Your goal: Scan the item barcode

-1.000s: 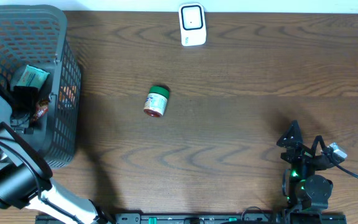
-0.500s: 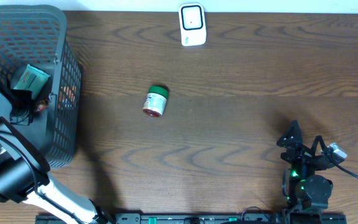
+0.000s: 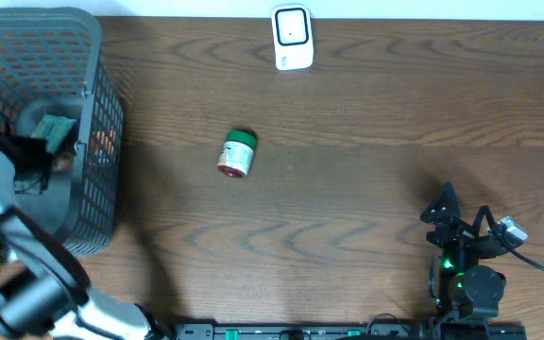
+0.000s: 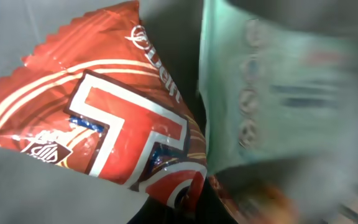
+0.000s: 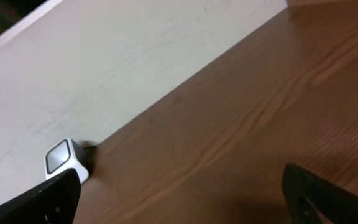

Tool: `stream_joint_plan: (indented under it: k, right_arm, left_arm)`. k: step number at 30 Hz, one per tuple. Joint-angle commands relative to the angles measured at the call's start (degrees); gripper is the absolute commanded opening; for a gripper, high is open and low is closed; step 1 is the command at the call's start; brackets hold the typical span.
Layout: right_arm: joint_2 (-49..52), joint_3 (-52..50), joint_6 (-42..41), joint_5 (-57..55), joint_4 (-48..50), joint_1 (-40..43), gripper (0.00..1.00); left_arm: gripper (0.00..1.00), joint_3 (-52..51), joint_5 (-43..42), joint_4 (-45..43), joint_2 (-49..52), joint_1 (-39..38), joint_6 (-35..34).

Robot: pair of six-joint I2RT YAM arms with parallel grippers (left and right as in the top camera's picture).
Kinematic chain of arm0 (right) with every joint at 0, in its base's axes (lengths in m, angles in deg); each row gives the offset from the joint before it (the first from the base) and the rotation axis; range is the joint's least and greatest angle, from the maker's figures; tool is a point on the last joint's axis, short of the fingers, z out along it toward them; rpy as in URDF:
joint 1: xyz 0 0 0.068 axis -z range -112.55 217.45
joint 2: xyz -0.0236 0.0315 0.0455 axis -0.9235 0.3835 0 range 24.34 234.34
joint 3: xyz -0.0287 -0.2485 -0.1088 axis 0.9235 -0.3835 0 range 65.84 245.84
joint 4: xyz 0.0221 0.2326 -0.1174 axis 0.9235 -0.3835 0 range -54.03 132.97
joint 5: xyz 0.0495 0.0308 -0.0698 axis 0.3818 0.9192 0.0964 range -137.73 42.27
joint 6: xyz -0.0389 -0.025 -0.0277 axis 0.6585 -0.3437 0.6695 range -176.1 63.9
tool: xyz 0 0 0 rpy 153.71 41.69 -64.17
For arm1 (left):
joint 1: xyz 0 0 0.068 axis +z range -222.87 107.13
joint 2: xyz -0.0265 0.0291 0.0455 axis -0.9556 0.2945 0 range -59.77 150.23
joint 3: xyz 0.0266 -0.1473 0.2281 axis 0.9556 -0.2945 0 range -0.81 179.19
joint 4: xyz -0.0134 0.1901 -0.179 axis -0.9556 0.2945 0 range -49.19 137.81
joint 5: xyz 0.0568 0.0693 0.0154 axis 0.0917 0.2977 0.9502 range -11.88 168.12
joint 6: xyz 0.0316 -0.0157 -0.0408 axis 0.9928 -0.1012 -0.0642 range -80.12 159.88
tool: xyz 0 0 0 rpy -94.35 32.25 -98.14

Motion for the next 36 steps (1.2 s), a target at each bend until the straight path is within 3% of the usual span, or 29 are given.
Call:
stream_joint_plan:
  k: [1,11,17,20,24,30,36]
  right_arm:
    - [0.0,-0.1,-0.3,-0.1,-0.2,-0.5,0.99]
    - [0.0,-0.1,-0.3,-0.1,-0.2,-0.5,0.99]
    - [0.0,-0.1,-0.3,-0.1,-0.2,-0.5,0.99]
    - [0.0,-0.1,-0.3,-0.1,-0.2,-0.5,0.99]
    - [0.0,-0.1,-0.3,-0.1,-0.2,-0.5,0.99]
    - [0.0,-0.1,-0.3,-0.1,-0.2,-0.5,0.99]
    - [0.0,-0.1,-0.3,-0.1,-0.2,-0.5,0.99]
  left_arm:
    - [0.08,0.6,-1.7,-0.4,-11.5,-1.1,0.8]
    - [0.09,0.6,-1.4,-4.8,-33.1,-3.1,0.7]
    - [0.09,0.6,-12.7,-6.3,-39.4,-6.8,0.7]
    - [0.09,0.6,-17.7,-6.2,-39.2,-13.6,0.8]
    - [0.09,0.5,-16.4,-4.9,-36.3,-28.4,3.6]
    - [0.12,0.5,-2.1,-3.9,-26.3,-50.7,6.7]
    - [0.12,0.5,9.8,-4.2,-12.6,-64.1,6.8]
